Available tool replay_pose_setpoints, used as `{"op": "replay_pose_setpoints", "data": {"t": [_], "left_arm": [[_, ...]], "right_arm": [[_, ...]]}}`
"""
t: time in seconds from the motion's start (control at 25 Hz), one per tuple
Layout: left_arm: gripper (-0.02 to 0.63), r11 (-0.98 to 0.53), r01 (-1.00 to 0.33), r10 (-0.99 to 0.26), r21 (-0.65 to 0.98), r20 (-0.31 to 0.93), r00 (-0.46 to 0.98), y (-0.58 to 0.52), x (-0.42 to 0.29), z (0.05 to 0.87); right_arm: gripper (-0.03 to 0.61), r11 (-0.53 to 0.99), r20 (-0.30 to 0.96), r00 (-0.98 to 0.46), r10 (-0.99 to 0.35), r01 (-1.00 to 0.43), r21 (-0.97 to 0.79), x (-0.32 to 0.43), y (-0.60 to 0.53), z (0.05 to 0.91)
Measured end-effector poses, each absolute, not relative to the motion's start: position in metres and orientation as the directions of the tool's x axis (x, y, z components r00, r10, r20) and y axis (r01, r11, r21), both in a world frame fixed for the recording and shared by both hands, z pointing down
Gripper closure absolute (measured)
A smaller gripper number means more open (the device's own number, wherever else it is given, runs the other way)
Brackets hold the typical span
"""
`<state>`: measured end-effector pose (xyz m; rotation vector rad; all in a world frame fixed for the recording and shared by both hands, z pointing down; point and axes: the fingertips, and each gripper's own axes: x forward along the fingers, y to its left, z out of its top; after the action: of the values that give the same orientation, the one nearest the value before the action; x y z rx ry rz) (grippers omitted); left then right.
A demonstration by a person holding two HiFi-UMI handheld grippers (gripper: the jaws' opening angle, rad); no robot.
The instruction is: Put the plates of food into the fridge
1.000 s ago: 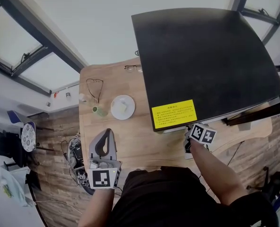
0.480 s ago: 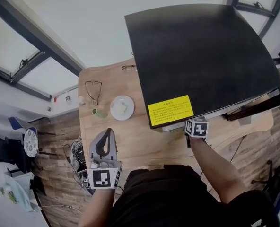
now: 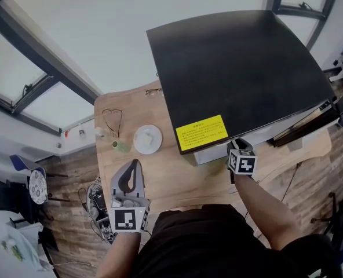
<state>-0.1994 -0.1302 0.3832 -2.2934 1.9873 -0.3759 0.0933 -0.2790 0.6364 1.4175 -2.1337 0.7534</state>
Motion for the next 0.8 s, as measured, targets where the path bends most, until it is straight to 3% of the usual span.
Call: {"op": "replay_pose_setpoints", "data": {"t": [0.24,0.8], "left_arm": [[0.609,-0.205,-0.955,-0.977,-0.213,0.099,0.188,-0.134,-0.184,0.382],[0.609,-0.261,-0.957,-0.965,-0.125,0.042,0.258,-0.131,-0.152,0.375]], "right_arm": [[0.506,0.36,0.569,-0.409,-0.714,-0.911,-0.203,0.106,-0.265,0.607],[0.532,0.422,0.335,-0.446,-0.83,-0.895,-0.144,0.131,-0.229,0.509]]}}
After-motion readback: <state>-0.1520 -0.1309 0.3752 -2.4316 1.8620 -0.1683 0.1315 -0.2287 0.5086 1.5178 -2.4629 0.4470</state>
